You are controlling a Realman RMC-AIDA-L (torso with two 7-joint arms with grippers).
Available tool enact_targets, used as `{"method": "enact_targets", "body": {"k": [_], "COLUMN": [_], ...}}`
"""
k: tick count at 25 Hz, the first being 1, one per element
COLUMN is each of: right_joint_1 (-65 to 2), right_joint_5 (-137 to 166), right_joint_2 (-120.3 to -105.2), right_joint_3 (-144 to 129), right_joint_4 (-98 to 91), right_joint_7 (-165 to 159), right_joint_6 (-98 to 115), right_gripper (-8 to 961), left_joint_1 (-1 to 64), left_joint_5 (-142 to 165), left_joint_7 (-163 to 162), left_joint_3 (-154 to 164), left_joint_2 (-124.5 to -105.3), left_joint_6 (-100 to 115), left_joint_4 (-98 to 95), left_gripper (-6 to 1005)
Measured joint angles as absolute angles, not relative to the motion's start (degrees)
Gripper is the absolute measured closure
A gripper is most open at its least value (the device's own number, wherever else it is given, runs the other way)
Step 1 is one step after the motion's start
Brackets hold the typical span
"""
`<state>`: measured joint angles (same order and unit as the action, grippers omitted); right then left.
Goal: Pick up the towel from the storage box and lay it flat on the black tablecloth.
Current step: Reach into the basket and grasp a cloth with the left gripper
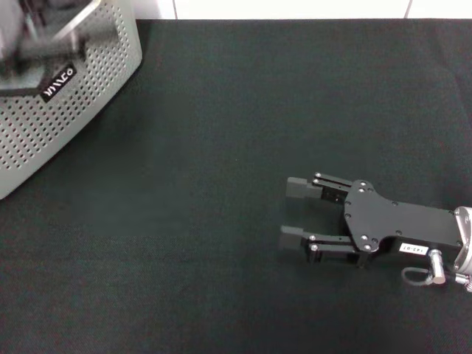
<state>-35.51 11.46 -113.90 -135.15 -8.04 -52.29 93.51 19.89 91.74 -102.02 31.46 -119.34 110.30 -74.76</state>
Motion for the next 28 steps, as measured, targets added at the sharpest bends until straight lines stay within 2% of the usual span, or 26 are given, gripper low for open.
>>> {"method": "enact_targets", "body": {"k": [6,12,20,28], "right_joint_1": [-33.24,-31.63,-31.3,-31.4], "right_joint_5": [11.38,11.39,11.39,11.4], "right_joint_2": [-113.92,-114.16,-114.33,-114.61], "right_joint_3": [-133.43,-132.01,-130.16,-130.07], "right_joint_4": [-7.82,-7.73,-7.55,-7.56], "right_joint_7": [-50.59,-49.34,-48.55,-48.23], "right_joint_6": [93.53,93.42,93.01,91.63], "right_gripper": [148,149,151,151], "left_joint_1": [20.83,23.04,24.08,27.26], "left_joint_5": [105.1,120.08,128.16,127.77], "left_joint_7": [-110.74,-113.81,-118.3,-124.28], "left_joint_3": [31.29,31.38,31.78,33.24], "left_joint_2": [-119.43,-119.03,-119.41,-116.45], "left_joint_6": [92.5,82.06,81.28,81.26], "left_joint_4": [-92.76,-93.89,-92.64,-82.85], "left_gripper": [154,155,155,156]}}
